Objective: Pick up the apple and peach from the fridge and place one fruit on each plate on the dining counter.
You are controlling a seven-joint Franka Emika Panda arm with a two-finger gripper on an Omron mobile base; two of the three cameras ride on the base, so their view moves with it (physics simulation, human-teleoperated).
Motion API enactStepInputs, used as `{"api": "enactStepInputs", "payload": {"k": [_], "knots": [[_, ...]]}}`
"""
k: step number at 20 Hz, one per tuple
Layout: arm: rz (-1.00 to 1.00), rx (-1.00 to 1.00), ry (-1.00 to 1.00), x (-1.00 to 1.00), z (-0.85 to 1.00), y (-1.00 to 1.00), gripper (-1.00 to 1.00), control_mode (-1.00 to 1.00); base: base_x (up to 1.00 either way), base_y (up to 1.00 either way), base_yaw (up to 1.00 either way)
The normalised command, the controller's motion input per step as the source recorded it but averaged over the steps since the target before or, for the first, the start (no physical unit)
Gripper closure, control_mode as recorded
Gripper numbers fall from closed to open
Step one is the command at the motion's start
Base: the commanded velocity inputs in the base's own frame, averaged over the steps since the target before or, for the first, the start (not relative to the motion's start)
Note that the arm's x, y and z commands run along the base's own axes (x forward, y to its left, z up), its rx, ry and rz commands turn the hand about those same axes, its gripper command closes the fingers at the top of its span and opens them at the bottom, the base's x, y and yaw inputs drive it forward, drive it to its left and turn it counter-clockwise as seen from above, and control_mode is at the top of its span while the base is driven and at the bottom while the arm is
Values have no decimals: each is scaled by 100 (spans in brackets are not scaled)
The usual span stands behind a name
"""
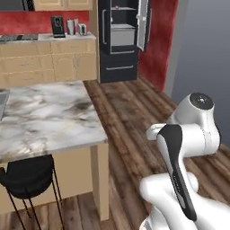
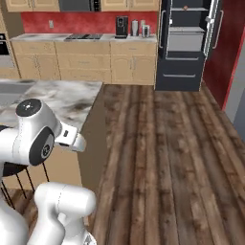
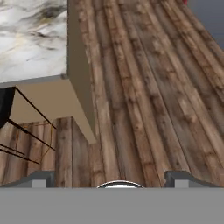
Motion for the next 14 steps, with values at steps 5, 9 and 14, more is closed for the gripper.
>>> {"api": "enactStepInputs", "payload": {"k": [5,9,14], "knots": [[0,0,0,0,0,0,-100,100,100,-100,-10],[0,0,0,0,0,0,-100,100,100,-97,4],[0,0,0,0,0,0,-100,100,100,-100,27]]}}
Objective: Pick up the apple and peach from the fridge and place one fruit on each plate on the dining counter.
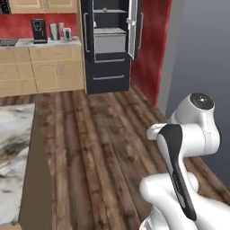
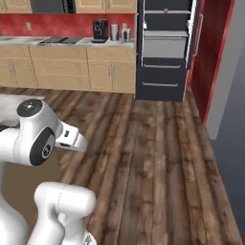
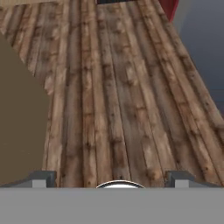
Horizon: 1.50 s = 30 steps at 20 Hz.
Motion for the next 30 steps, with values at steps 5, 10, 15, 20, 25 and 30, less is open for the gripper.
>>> {"api": "enactStepInputs", "payload": {"k": [5,10,15,20,25,30], "knots": [[0,0,0,0,0,0,-100,100,100,-97,23],[0,0,0,0,0,0,-100,100,100,-69,11],[0,0,0,0,0,0,-100,100,100,-42,9],[0,0,0,0,0,0,-100,100,100,-15,16],[0,0,0,0,0,0,-100,100,100,-37,6],[0,0,0,0,0,0,-100,100,100,-45,-7]]}}
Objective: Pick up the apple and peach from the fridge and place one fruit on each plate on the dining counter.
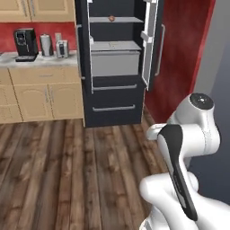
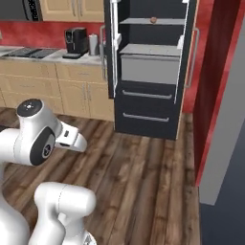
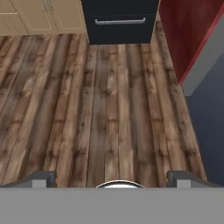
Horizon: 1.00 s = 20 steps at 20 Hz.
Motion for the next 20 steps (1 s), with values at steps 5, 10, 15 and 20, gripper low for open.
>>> {"api": "enactStepInputs", "payload": {"k": [5,10,15,20], "knots": [[0,0,0,0,0,0,-100,100,100,-2,-10],[0,0,0,0,0,0,-100,100,100,-6,-3],[0,0,0,0,0,0,-100,100,100,-12,-13],[0,0,0,0,0,0,-100,100,100,-2,-12]]}}
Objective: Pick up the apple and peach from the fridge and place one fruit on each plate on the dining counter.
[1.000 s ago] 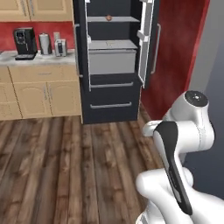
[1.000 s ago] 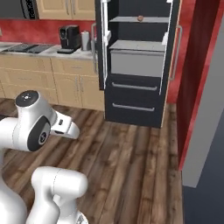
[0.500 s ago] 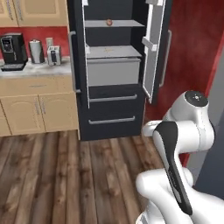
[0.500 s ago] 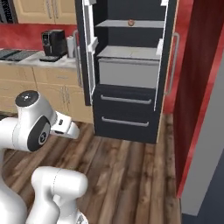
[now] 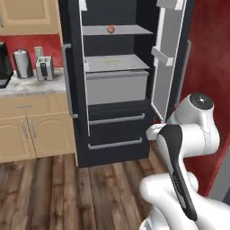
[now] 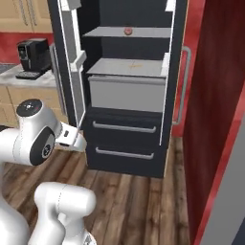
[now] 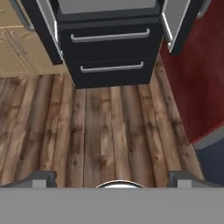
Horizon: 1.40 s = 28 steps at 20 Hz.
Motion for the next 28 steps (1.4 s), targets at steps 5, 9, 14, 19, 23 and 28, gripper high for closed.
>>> {"api": "enactStepInputs", "payload": {"k": [5,9,14,19,23,28], "knots": [[0,0,0,0,0,0,-100,100,100,-5,-10],[0,0,0,0,0,0,-100,100,100,-5,-11],[0,0,0,0,0,0,-100,100,100,-4,-10],[0,0,0,0,0,0,-100,100,96,0,-6],[0,0,0,0,0,0,-100,100,71,0,0],[0,0,0,0,0,0,-100,100,99,0,0]]}}
